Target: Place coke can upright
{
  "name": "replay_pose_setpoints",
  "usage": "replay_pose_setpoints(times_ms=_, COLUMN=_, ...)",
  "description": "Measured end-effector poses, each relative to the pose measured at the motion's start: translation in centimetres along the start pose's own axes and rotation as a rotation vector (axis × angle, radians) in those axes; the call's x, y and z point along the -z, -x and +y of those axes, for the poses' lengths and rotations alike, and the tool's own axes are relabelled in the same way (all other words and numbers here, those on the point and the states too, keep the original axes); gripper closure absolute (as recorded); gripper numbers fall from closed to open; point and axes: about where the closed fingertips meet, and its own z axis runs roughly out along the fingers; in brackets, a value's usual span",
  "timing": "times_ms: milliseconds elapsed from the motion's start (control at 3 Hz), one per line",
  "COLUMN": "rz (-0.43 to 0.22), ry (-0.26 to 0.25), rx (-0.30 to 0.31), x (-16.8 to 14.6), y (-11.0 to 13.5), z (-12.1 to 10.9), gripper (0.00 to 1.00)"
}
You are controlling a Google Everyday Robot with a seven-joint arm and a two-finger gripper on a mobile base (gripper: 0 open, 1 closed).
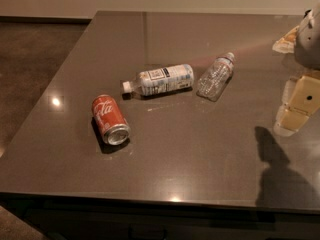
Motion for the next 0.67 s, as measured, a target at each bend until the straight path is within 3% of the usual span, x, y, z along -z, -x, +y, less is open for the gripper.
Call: replay_pose_setpoints(times_ms=667, rz=-0.008, ry=0.004, rx=-0.003, x=0.02, y=0.95, z=-0.22, gripper=0.00)
